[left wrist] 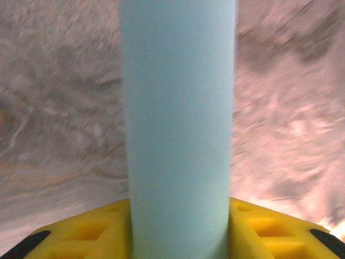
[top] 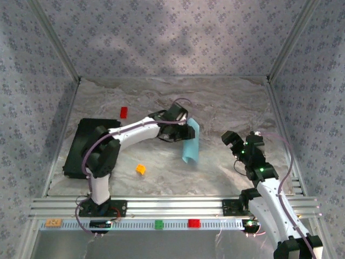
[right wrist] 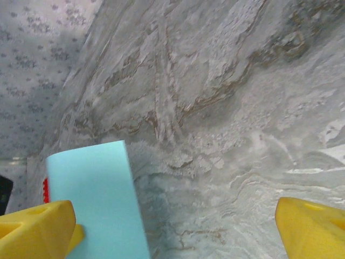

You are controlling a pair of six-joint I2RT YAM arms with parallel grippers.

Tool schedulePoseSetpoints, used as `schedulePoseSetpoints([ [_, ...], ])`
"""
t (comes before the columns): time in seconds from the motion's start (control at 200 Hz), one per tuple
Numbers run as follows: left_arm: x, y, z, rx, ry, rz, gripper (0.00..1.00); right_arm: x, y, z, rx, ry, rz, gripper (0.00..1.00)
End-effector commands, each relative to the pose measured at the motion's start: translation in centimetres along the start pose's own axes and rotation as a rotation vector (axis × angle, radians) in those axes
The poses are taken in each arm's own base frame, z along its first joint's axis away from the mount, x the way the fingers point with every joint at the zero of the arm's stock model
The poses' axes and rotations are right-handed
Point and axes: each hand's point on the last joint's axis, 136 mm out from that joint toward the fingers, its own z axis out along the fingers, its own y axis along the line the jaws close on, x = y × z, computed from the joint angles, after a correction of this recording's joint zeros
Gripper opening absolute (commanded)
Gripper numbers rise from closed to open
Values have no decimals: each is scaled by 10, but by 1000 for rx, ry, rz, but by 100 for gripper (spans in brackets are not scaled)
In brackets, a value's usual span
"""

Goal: Fold a paper plane with a square sheet of paper (pick it up from the middle)
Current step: First fold the square sheet of paper in half at the center of the table.

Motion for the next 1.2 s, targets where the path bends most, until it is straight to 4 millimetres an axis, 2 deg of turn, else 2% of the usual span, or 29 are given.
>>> schedulePoseSetpoints([
  [0.0,-14,-57,-21,351,17,-12,43,-17,17,-8,-49,-73,-51,97],
  [0.075,-17,-60,-23,416,31,-28,43,-11,30,-9,-113,-35,-118,98],
  [0.13,-18,-53,-21,421,35,-44,44,-5,35,-7,-143,6,-140,97],
  [0.37,-10,-29,13,434,77,-155,44,23,46,16,-187,228,-166,90],
  [0.495,-6,-19,27,423,84,-188,44,32,41,25,-163,295,-160,87],
  [0.56,1,-17,35,411,98,-193,44,38,44,28,-183,334,-166,79],
  [0.665,9,-13,47,385,114,-200,44,45,45,32,-183,392,-169,73],
  [0.795,15,-7,57,369,127,-221,44,52,41,37,-165,432,-163,72],
  [1.059,26,31,64,167,122,-189,44,59,38,40,-154,457,-167,73],
  [1.194,29,37,66,103,129,-142,46,64,36,43,-147,485,-169,74],
])
